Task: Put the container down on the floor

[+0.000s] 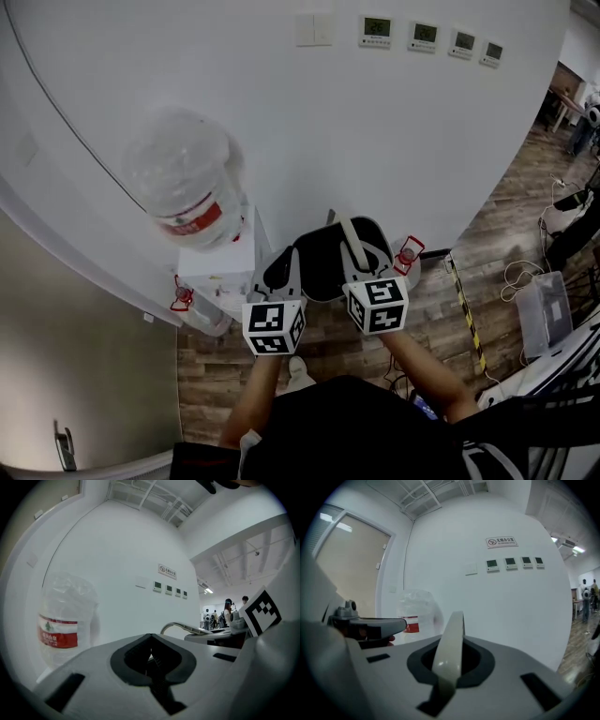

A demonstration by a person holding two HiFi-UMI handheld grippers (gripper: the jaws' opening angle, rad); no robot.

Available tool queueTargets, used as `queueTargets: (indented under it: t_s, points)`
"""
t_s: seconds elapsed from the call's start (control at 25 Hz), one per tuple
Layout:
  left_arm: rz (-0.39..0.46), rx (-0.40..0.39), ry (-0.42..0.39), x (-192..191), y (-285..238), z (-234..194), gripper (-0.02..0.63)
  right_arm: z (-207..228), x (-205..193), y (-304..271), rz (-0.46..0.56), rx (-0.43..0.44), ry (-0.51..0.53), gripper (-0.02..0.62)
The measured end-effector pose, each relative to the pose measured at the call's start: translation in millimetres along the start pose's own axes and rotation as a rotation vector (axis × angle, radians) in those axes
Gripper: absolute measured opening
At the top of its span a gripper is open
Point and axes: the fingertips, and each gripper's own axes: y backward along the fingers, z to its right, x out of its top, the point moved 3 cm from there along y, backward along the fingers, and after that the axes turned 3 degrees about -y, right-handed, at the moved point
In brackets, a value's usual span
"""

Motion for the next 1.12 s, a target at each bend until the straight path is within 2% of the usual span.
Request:
queueTargets:
  t_s: [0.56, 0.88, 1.12]
  points:
    - [-0.024, -0.136, 0.001, -5.0, -59.9, -72.0, 0.018, -12.1, 5.2, -87.2, -0.022, -0.107, -0.03, 0.031]
    - [-0.047, -0.206, 0.014, -15.1, -78.3, -96.7, 0.018, -16.0, -0.2, -114.5, -0.029, -0.178, -0.056, 0.031]
    - [-0.038, -0.226, 0.035, -21.0, -87.0, -114.1, 0.018, -19.7, -9.4, -127.7, -0.05, -0.199, -0.063, 0.031]
